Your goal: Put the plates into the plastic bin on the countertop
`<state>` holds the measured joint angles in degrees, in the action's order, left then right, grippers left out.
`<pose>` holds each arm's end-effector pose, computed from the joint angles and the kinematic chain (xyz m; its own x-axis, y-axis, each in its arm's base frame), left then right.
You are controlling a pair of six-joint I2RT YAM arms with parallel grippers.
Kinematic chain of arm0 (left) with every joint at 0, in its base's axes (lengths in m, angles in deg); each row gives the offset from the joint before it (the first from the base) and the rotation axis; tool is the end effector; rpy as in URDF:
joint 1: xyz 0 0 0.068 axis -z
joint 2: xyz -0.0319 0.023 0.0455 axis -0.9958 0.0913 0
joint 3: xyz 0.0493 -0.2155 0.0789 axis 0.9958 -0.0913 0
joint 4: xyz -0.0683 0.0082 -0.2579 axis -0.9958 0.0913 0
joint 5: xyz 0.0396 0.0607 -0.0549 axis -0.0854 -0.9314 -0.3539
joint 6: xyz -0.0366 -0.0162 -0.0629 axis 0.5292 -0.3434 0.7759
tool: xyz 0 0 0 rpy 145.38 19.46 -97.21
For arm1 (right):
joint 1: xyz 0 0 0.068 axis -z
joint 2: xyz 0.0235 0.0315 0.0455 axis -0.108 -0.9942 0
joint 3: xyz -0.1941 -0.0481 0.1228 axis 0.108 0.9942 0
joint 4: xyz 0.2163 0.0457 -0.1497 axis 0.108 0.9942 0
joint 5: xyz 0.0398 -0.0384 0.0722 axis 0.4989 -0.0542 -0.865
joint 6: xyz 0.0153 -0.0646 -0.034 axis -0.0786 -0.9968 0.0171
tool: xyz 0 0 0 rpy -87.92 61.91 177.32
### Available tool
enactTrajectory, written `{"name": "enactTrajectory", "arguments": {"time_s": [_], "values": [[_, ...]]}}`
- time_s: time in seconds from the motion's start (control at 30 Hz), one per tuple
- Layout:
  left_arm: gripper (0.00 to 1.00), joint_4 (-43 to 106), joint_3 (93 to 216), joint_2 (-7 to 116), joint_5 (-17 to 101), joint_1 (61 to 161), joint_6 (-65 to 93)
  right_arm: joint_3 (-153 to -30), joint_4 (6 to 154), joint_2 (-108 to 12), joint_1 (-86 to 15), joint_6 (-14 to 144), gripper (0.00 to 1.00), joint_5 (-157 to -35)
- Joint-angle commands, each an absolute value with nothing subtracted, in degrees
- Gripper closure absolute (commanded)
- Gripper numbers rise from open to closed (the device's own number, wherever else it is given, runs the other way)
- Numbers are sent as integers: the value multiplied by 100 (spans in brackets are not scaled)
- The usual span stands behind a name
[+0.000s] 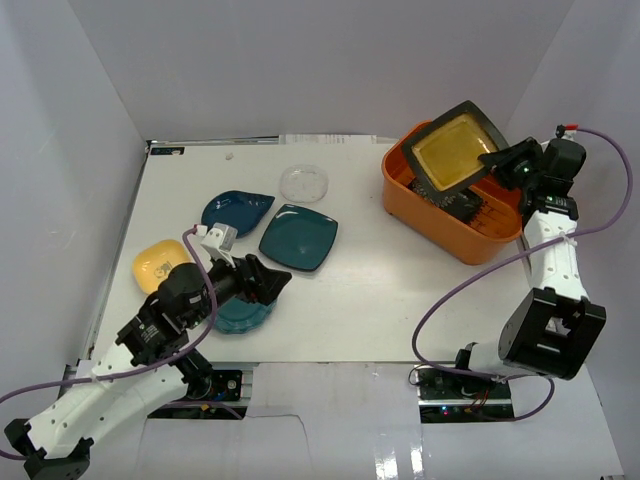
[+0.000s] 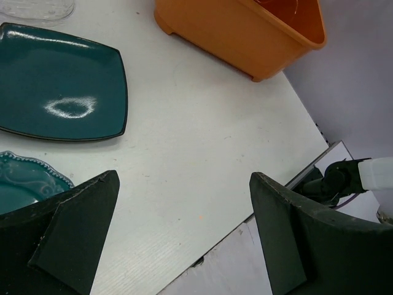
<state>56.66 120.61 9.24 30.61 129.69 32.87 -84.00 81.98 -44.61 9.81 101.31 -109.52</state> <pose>0.1420 -0.1365 0.2866 -0.4921 -0.2275 -0.8403 0.4817 0.7328 -0.4805 0.3515 -0.0770 0.3218 -0.2110 0.7224 -0.6585 0.0786 0.6841 0.7252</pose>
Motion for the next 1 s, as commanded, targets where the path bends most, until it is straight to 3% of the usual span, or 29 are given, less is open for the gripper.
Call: {"name": "enactTrajectory", "arguments": {"time_s": [0.0,0.83,0.93,0.97], "values": [[2,5800,12172,728,3183,12994,2958,-8842,7825,-4669,1050,9949,92,-10669],[2,5827,12137,929,3122,12994,2993,-8235,8272,-6313,1120,9562,91,-10300],[2,5827,12146,965,3113,12994,2975,-8174,8536,-6305,1120,9378,65,-10019],[2,5835,12154,982,3113,12994,2975,-8174,8607,-6288,1120,9308,47,-9931]]}}
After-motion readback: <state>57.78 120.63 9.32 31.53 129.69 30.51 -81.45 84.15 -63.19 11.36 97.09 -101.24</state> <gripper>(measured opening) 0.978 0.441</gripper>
